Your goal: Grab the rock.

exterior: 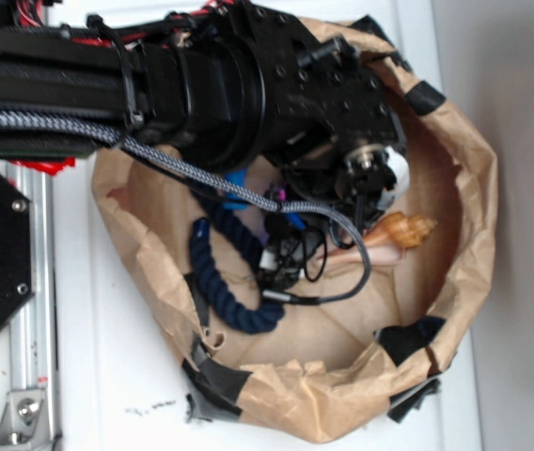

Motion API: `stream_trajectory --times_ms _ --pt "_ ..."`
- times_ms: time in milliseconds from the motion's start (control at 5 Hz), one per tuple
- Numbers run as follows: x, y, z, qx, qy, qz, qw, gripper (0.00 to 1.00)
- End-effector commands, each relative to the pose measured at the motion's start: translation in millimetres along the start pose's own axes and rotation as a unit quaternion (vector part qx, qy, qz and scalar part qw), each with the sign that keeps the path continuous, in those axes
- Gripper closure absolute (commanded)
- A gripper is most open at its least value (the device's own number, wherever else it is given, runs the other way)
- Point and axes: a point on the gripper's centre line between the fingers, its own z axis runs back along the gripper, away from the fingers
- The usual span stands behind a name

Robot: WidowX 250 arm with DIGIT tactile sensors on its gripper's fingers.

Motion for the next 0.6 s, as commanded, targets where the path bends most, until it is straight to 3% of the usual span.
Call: stream_trajectory --times_ms 0,200,400 --pt "8.7 -18.4 47.7 0.031 -0.032 -0.049 0.998 1.00" --pt "12.2 -23.8 98.1 0.050 -0.071 -0.050 0.995 1.00" --pt "9.5 -32.2 148.5 0.042 -0.108 -0.029 0.993 1.00"
